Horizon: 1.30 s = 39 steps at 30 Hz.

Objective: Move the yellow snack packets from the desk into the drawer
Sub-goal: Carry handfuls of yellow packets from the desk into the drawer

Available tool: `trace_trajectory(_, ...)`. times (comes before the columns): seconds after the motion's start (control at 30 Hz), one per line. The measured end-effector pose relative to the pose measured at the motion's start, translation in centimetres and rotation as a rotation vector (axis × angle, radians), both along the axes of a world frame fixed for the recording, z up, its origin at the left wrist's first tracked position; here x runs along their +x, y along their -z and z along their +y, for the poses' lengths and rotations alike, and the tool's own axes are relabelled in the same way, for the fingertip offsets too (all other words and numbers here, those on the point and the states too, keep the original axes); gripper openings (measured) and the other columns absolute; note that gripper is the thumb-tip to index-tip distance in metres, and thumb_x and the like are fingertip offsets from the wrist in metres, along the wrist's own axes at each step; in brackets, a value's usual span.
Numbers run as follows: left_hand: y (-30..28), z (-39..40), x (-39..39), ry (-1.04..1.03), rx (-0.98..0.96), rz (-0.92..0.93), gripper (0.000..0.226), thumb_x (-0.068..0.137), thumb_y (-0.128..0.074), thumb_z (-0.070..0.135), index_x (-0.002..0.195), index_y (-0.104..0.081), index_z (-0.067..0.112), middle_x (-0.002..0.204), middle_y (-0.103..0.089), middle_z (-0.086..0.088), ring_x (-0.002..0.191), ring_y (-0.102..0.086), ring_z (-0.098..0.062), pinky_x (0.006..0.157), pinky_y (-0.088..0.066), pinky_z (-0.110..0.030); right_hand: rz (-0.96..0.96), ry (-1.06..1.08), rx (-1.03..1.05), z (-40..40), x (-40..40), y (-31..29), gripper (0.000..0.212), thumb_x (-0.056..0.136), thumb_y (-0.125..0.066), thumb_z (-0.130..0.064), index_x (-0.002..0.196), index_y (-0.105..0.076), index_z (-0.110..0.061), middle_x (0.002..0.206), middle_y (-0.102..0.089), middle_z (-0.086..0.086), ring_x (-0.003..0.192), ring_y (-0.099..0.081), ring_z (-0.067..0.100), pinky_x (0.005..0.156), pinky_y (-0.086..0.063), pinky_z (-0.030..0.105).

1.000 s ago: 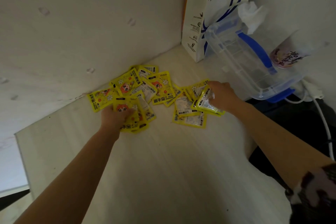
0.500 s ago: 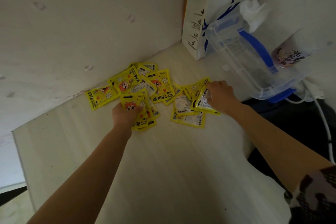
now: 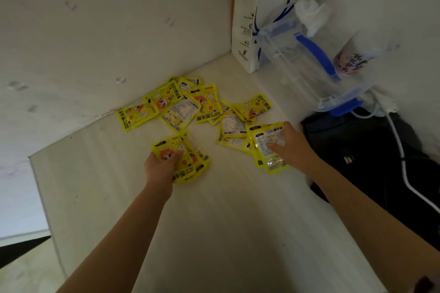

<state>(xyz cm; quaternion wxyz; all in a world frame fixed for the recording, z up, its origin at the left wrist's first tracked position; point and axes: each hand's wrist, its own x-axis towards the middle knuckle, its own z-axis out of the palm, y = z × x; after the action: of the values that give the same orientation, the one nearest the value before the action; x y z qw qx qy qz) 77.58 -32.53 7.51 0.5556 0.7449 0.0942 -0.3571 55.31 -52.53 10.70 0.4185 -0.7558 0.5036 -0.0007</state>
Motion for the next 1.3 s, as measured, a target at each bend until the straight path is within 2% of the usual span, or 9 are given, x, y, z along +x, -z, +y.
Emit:
trace_trajectory(0.07,-0.2,1.6,-1.5,0.012,-0.017,0.023,0.028,0.078,-0.075,0.008,0.105,-0.066,0.010,0.098,-0.071,-0.013,0.086,-0.070,-0.030,0.076,-0.057,-0.051,-0.049,0.141,0.097,1.8,-1.1,-0.1,0.040,0.084,-0.070,-0.018,0.113,-0.044,-0.009,0.110,-0.056,0.009,0.097,-0.058,0.024,0.073,-0.054,0.036)
trace_trajectory(0.17,-0.6,3.9,-3.8,0.030,-0.056,0.047,0.026,0.079,-0.073,0.004,0.103,-0.067,0.008,0.097,-0.071,-0.014,0.084,-0.070,-0.030,0.076,-0.057,-0.051,-0.104,0.319,0.202,4.8,-2.8,-0.1,0.038,0.082,-0.071,-0.019,0.112,-0.048,-0.012,0.112,-0.057,0.004,0.100,-0.059,0.021,0.084,-0.054,0.040)
trace_trajectory(0.3,-1.1,6.8,-6.6,0.035,-0.076,0.072,0.023,0.079,-0.072,0.003,0.100,-0.067,0.008,0.090,-0.072,-0.011,0.077,-0.071,-0.026,0.068,-0.058,-0.046,-0.238,0.524,0.354,8.7,-5.1,0.5,0.035,0.081,-0.072,-0.013,0.109,-0.051,-0.013,0.112,-0.064,0.007,0.098,-0.065,0.023,0.085,-0.056,0.048)
trace_trajectory(0.4,-1.3,8.9,-8.4,0.041,-0.094,0.095,0.021,0.078,-0.073,0.003,0.098,-0.068,0.009,0.092,-0.073,-0.013,0.081,-0.071,-0.030,0.072,-0.057,-0.052,-0.267,0.613,0.395,11.6,-6.6,0.9,0.036,0.080,-0.074,-0.013,0.110,-0.054,-0.012,0.112,-0.066,0.007,0.098,-0.066,0.025,0.087,-0.055,0.049)
trace_trajectory(0.6,-1.9,11.5,-9.9,0.123,-0.104,0.089,0.023,0.079,-0.072,0.002,0.101,-0.068,0.008,0.091,-0.073,-0.011,0.080,-0.071,-0.029,0.068,-0.058,-0.046,-0.284,0.700,0.386,17.1,-8.3,0.4,0.034,0.082,-0.071,-0.010,0.110,-0.053,-0.014,0.108,-0.063,0.003,0.097,-0.064,0.023,0.087,-0.055,0.043)
trace_trajectory(0.73,-1.9,13.2,-9.6,0.218,-0.101,0.077,0.023,0.078,-0.073,0.003,0.100,-0.068,0.011,0.095,-0.073,-0.013,0.086,-0.071,-0.033,0.075,-0.057,-0.054,-0.299,0.756,0.359,20.3,-8.7,0.5,0.034,0.082,-0.072,-0.011,0.110,-0.053,-0.014,0.110,-0.063,0.004,0.097,-0.064,0.023,0.085,-0.055,0.042)
trace_trajectory(0.9,-1.4,15.9,-8.1,0.361,-0.081,0.067,0.021,0.078,-0.074,0.005,0.097,-0.068,0.014,0.095,-0.073,-0.012,0.087,-0.071,-0.033,0.076,-0.056,-0.058,-0.317,0.862,0.296,25.4,-8.2,1.2,0.033,0.081,-0.073,-0.014,0.107,-0.051,-0.016,0.105,-0.062,0.003,0.092,-0.063,0.022,0.073,-0.053,0.034)
trace_trajectory(1.1,-1.4,21.0,-6.5,0.542,-0.086,0.073,0.021,0.079,-0.073,0.005,0.098,-0.068,0.014,0.094,-0.073,-0.010,0.088,-0.070,-0.031,0.077,-0.057,-0.053,-0.354,1.054,0.271,34.0,-7.9,2.4,0.044,0.072,-0.077,-0.023,0.111,-0.058,-0.014,0.107,-0.069,0.007,0.092,-0.069,0.025,0.076,-0.060,0.046)
trace_trajectory(1.3,-2.0,24.4,-7.0,0.685,-0.084,0.087,0.022,0.078,-0.075,0.008,0.097,-0.069,0.017,0.095,-0.073,-0.009,0.087,-0.071,-0.029,0.078,-0.057,-0.053,-0.381,1.193,0.231,41.3,-8.9,0.6,0.034,0.077,-0.074,-0.014,0.108,-0.061,-0.013,0.101,-0.070,0.007,0.089,-0.069,0.024,0.079,-0.059,0.044)
